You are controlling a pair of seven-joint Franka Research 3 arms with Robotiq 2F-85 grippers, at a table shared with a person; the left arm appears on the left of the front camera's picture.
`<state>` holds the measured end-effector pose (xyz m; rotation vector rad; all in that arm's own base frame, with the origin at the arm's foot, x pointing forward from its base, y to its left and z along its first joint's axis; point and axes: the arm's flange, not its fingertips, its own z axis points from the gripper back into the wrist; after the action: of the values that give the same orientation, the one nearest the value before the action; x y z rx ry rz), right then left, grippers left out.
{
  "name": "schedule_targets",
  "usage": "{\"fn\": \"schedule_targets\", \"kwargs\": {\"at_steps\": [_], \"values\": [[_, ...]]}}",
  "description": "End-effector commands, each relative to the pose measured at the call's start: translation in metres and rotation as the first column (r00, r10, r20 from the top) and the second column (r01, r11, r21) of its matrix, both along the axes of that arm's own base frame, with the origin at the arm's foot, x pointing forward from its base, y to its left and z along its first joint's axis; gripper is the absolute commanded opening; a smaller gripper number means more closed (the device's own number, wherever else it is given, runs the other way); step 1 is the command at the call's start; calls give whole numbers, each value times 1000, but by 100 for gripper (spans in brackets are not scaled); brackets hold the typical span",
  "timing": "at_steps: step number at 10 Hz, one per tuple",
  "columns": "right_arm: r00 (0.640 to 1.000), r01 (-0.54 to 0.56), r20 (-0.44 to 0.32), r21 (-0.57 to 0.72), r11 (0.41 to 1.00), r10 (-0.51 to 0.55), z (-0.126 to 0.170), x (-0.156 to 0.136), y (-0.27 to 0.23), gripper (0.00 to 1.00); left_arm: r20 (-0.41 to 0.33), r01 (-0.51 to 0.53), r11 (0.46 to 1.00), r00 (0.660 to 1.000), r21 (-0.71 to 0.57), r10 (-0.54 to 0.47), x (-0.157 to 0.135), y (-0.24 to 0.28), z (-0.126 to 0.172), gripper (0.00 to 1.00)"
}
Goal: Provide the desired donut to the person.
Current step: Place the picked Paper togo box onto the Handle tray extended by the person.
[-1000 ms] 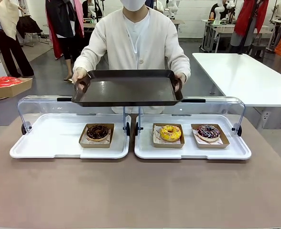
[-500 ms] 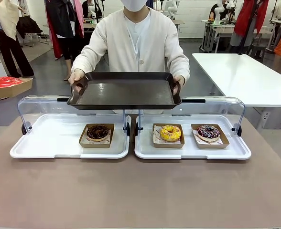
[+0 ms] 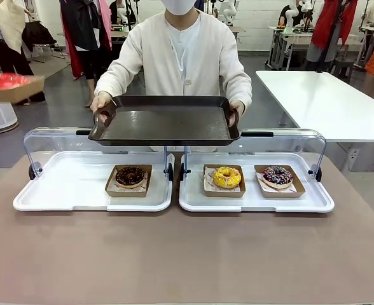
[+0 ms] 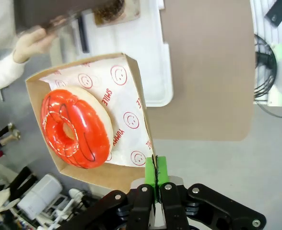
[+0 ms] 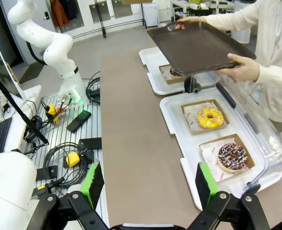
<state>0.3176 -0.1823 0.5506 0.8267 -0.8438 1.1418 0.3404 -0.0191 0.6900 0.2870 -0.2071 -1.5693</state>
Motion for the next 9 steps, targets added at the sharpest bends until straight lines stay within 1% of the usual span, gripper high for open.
{"fn": "schedule_targets", "kwargs": {"at_steps": [1, 2, 3, 4, 5, 6, 7, 9], "values": [[1000, -2, 5, 8, 1000, 2, 0, 0, 0, 100, 10, 27, 999, 1000, 43, -28, 23, -34, 30, 1], [1000, -2, 5, 8, 1000, 2, 0, 0, 0, 100, 10, 63, 996, 998, 63, -64, 47, -53, 44, 1], [1000, -2, 5, 8, 1000, 2, 0, 0, 0, 100, 6, 96, 994, 995, 48, -96, 59, -78, 50, 1], [1000, -2, 5, 8, 1000, 2, 0, 0, 0, 100, 13, 113, 992, 993, 52, -114, 70, -104, 49, 1], [1000, -2, 5, 8, 1000, 2, 0, 0, 0, 100, 13, 148, 987, 989, 70, -149, 90, -130, 48, 1], [1000, -2, 5, 8, 1000, 2, 0, 0, 0, 100, 9, 161, 985, 987, 65, -162, 103, -148, 42, 1], [1000, -2, 5, 8, 1000, 2, 0, 0, 0, 100, -12, 170, 985, 985, 33, -170, 111, -163, 30, 1], [1000, -2, 5, 8, 1000, 2, 0, 0, 0, 100, -38, 225, 974, 974, 7, -225, 125, -190, 1, 1]]}}
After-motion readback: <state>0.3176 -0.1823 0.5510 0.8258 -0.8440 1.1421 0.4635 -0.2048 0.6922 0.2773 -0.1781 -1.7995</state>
